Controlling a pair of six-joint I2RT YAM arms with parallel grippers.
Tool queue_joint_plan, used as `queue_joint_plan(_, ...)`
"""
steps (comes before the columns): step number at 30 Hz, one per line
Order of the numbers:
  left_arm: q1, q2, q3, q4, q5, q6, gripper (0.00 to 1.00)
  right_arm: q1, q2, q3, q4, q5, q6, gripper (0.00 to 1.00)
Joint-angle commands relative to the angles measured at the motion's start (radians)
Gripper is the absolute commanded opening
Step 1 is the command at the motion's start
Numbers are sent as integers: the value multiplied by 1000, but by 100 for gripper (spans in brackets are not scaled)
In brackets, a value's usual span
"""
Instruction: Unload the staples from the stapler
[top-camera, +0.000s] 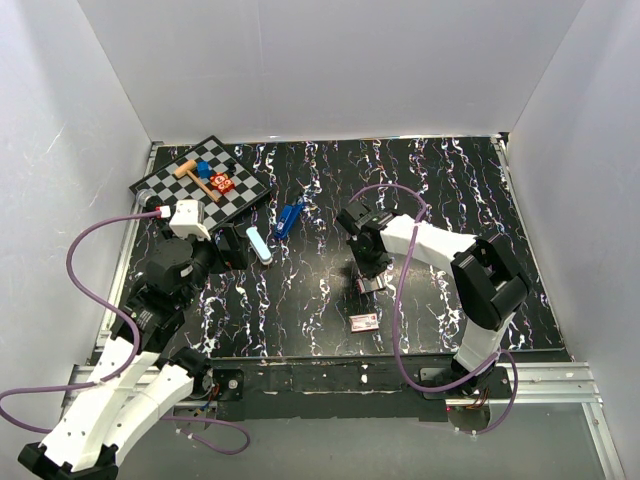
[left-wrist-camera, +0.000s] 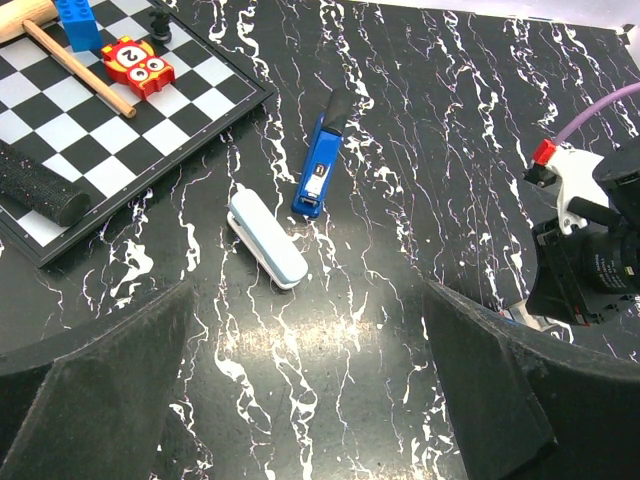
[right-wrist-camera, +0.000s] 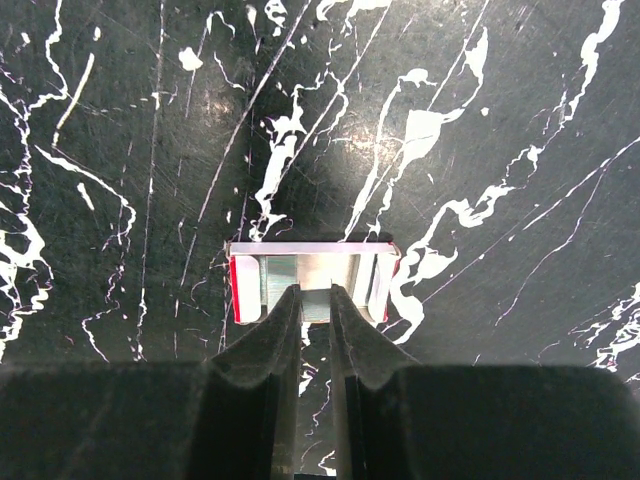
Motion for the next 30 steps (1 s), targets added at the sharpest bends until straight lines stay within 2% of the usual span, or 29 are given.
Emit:
queue_joint_plan(1, 4, 8, 0, 20, 9, 10, 98, -4, 17, -19, 16, 11, 13, 12)
queue_joint_plan(14, 9, 27, 2, 25, 18, 12, 98, -7, 29, -36, 36, -4, 17, 12)
queue_joint_plan(30, 11, 41, 2, 28, 28, 14, 98, -10, 6, -2, 17, 11, 19, 28)
